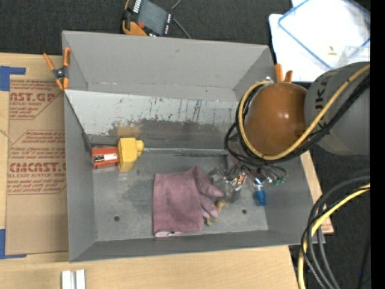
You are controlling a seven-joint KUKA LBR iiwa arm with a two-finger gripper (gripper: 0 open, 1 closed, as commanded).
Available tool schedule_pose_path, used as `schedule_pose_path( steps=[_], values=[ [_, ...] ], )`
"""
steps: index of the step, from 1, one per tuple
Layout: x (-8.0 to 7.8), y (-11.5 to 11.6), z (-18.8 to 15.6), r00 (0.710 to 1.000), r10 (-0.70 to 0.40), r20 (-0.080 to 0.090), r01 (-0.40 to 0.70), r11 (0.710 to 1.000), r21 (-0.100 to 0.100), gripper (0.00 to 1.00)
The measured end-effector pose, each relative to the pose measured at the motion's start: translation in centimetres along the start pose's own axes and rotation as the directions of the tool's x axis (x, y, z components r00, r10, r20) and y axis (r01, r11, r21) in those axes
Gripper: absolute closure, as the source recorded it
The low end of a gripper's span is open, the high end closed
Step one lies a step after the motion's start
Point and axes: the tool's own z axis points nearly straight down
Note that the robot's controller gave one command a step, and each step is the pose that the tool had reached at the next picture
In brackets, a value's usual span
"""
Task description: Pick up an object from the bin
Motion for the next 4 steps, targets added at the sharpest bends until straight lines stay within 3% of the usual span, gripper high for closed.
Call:
schedule_pose_path(
  steps=[1, 2, 3, 4],
  values=[
    [-0.2, 0.2, 0.9, 1.0, -0.013, -0.002, 0.013, 1.0, -0.002, 1.0],
    [-0.3, -0.5, -4.4, 1.0, 0.005, 0.006, -0.005, 1.0, 0.003, 1.0],
    [0.0, 1.3, -1.4, 1.0, 0.008, -0.006, -0.008, 1.0, -0.009, 0.0],
    [0.0, 1.3, -1.4, 1.0, 0.008, -0.005, -0.008, 1.0, -0.008, 0.0]
  ],
)
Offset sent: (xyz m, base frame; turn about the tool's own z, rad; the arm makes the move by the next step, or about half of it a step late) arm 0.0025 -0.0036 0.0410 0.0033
